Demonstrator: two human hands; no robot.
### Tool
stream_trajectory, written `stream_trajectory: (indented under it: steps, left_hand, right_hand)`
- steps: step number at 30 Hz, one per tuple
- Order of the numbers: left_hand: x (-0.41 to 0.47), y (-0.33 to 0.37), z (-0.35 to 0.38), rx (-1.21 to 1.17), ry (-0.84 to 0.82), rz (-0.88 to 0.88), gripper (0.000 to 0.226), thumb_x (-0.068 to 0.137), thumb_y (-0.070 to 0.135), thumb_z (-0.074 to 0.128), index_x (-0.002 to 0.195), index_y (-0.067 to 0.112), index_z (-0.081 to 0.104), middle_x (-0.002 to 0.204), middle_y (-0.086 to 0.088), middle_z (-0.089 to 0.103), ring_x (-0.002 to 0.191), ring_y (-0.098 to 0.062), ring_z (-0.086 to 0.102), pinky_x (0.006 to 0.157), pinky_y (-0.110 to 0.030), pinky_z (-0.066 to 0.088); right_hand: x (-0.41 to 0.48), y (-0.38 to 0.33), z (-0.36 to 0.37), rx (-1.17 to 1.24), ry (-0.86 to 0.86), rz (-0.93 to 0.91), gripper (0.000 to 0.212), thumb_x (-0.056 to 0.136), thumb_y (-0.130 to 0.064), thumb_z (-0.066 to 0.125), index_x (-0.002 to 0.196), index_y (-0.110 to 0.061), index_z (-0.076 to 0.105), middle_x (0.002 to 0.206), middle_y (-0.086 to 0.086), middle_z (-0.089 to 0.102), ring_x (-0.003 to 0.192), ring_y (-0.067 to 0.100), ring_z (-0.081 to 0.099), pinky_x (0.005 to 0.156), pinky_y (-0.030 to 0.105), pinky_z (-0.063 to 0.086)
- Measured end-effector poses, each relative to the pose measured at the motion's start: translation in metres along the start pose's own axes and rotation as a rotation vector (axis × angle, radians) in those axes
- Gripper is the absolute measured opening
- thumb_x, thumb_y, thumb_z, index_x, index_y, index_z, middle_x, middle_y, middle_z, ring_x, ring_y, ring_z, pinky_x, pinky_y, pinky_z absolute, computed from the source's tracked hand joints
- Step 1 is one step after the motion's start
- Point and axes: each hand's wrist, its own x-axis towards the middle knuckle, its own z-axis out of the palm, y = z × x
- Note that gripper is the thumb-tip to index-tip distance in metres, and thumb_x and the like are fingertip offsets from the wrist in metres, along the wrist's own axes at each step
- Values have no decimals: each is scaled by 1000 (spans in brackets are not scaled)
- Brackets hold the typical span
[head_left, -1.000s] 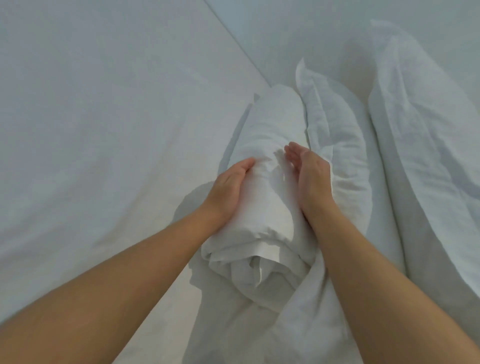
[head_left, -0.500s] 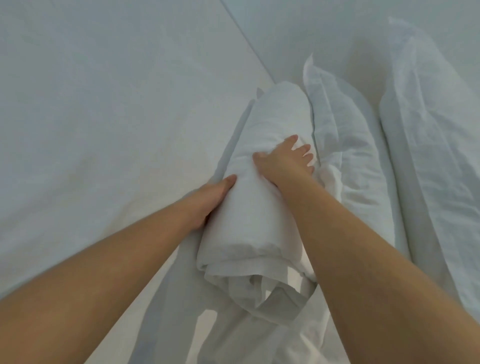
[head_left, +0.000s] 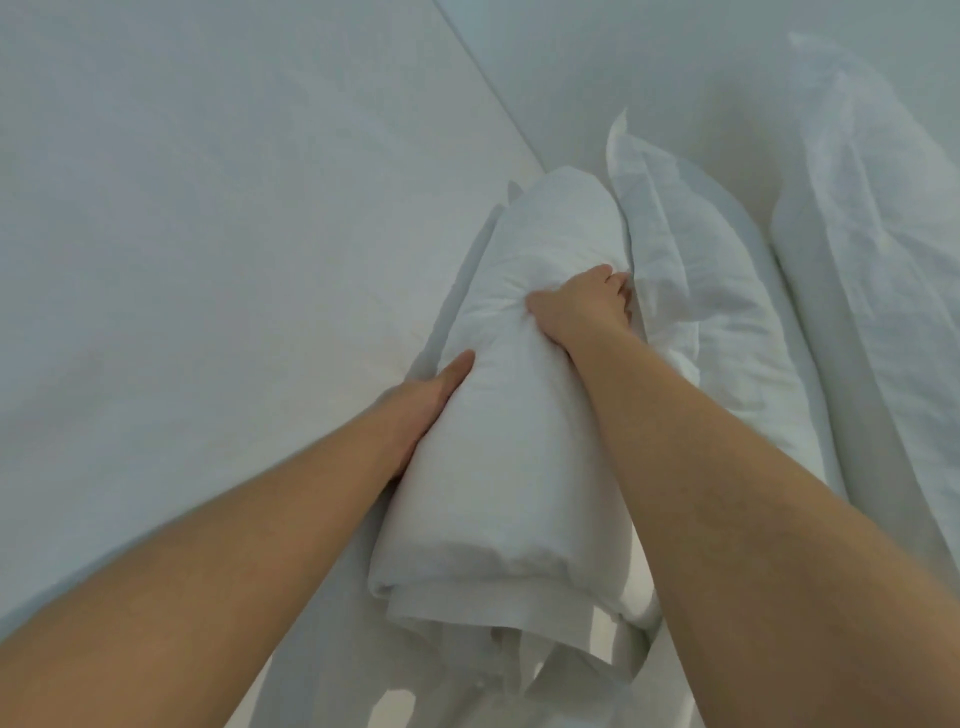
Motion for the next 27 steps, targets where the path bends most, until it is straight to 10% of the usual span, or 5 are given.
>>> stream_trajectory:
  steps: [11, 14, 17, 22, 27]
  left_hand:
    - [31, 11, 7, 334, 132, 182, 47, 95, 43, 51, 135, 18, 53, 117, -7, 60, 93, -19, 56, 75, -27, 41]
    - [31, 15, 10, 286, 136, 235, 40, 101, 32, 46, 135, 9, 51, 131, -10, 57, 119, -22, 52, 92, -23, 38]
    - [26, 18, 13, 123, 105, 213, 23, 98, 32, 53, 115, 17, 58, 91, 3, 61, 85, -7, 60, 58, -8, 41]
    - [30, 30, 15, 147, 97, 270, 39, 97, 30, 56, 132, 12, 54, 98, 6, 57, 79, -7, 56, 51, -5, 39]
    - [24, 38, 25, 364, 97, 478, 42, 102, 20, 39, 143, 8, 42, 143, -5, 47, 136, -25, 39, 110, -31, 31]
  right_hand:
    - [42, -2, 9, -22, 10, -47, 93, 90, -43, 54, 152, 3, 3, 160, 21, 6, 148, 32, 9, 121, 41, 12]
    - [44, -3, 10, -34, -2, -57, 104, 86, -56, 56, 153, 1, 1, 160, 20, 4, 149, 31, 6, 121, 41, 10]
    - [48, -4, 10, -36, -11, -57, 101, 87, -52, 57, 153, 2, 2, 160, 21, 6, 148, 32, 9, 121, 42, 14]
    - [54, -6, 5, -56, -28, -64, 92, 90, -45, 52, 152, 1, 2, 159, 21, 8, 147, 33, 13, 120, 41, 16]
    - [49, 1, 0, -289, 28, -385, 75, 96, -45, 40, 156, -14, 5, 164, 9, -5, 150, 30, -5, 120, 51, 6]
